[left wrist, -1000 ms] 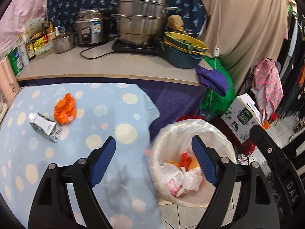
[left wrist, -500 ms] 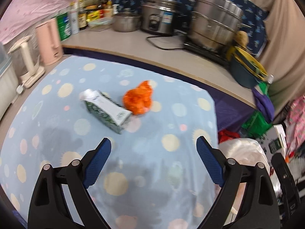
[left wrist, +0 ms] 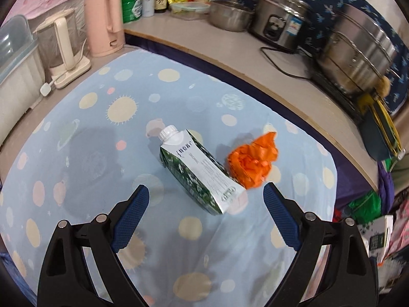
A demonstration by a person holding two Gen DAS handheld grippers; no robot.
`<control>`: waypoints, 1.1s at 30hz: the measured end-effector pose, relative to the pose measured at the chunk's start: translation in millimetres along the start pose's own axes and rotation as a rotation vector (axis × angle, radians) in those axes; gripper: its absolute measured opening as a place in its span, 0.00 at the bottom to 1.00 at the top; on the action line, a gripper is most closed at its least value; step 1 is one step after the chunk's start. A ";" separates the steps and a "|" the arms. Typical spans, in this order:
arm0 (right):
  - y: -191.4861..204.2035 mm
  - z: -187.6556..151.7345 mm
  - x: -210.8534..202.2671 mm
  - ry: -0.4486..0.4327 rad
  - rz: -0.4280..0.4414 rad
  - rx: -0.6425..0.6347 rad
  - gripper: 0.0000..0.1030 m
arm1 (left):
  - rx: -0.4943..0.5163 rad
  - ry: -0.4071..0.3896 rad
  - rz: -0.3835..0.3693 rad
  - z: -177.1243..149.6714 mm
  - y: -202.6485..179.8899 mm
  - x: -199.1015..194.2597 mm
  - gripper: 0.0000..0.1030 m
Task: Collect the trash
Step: 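Move both tools toward the milk carton and orange wrapper on the table, then grasp the green-white milk carton with the left tool while the right grasps the orange wrapper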
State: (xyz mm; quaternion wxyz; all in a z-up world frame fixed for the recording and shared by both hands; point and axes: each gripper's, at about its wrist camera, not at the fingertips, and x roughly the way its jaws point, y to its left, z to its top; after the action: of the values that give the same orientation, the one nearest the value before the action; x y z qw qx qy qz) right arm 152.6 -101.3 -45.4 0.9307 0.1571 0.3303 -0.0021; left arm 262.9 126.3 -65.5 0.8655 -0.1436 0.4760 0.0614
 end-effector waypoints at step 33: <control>57.7 0.1 147.1 0.194 0.121 -0.046 0.49 | 0.017 0.196 0.135 -18.0 56.0 87.7 0.61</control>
State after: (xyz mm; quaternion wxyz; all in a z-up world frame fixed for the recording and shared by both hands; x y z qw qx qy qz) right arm 273.9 -31.8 -119.1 0.8961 0.1548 0.4089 0.0768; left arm 282.0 171.4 -159.0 0.8099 -0.1093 0.5674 0.1014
